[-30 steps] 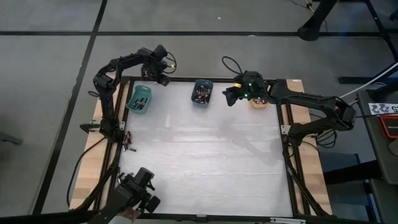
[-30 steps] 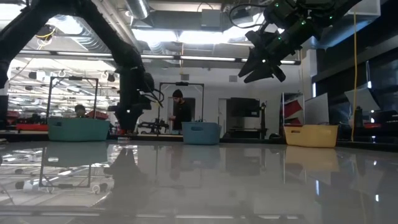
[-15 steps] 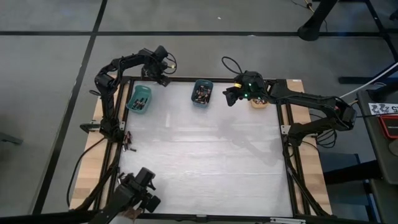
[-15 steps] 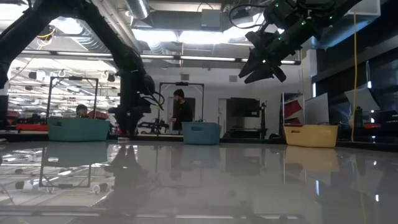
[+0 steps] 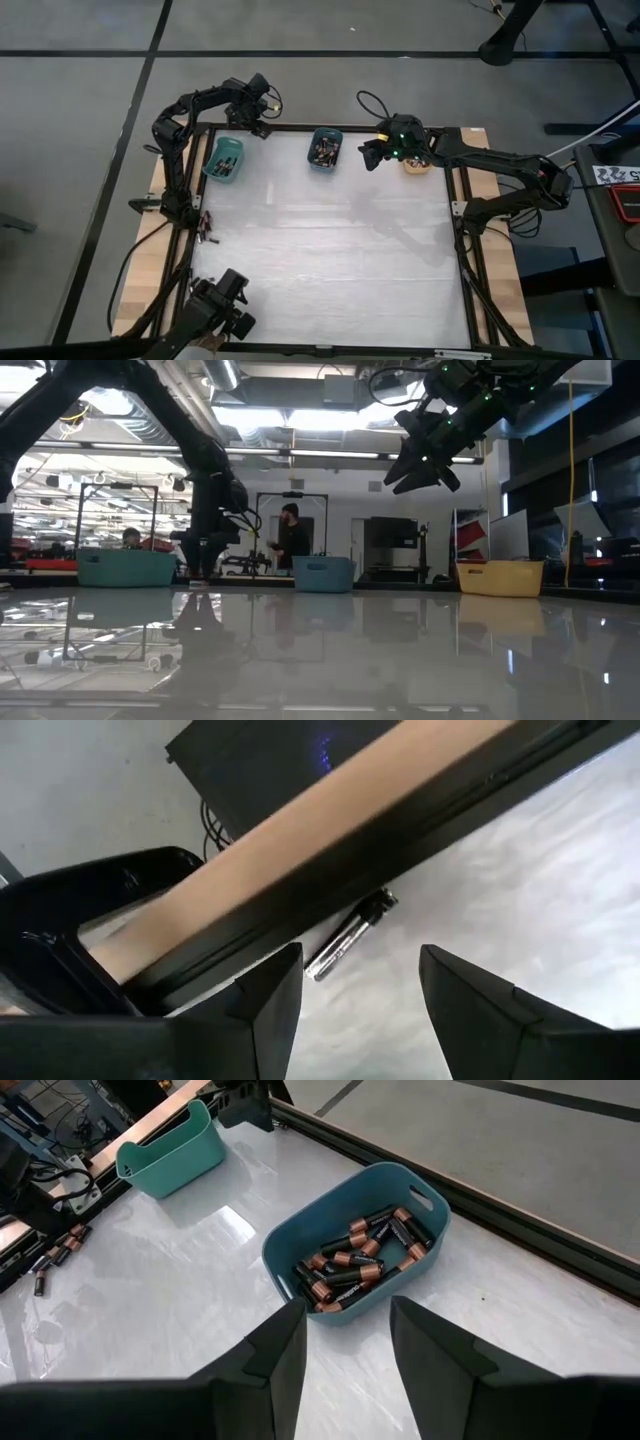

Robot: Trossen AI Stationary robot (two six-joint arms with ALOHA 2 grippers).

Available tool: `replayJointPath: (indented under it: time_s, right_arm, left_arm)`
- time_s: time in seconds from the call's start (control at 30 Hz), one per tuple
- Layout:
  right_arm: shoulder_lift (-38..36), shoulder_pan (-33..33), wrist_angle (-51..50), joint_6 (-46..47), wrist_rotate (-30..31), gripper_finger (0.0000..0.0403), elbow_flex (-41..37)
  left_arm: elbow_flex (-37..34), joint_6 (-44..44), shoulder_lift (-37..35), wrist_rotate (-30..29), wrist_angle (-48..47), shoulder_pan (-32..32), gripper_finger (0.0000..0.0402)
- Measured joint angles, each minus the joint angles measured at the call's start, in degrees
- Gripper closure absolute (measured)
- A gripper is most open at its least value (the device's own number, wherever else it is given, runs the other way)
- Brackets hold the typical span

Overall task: Sort batteries
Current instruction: Put the silver battery into the yellow bin

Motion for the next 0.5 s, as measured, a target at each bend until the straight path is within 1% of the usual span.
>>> replayJointPath:
  time_s: [0.37, 0.5]
  right_arm:
    - [0.0, 0.0, 0.0, 0.3, 0.0, 0.0256, 0.0]
    - [0.0, 0.0, 0.0, 0.4, 0.0, 0.0256, 0.0]
  left_arm:
    - [0.3, 0.1, 4.1, 0.5, -1.6, 0.7, 0.0210]
    - [0.3, 2.4, 4.3, 1.2, -1.6, -0.1, 0.0210]
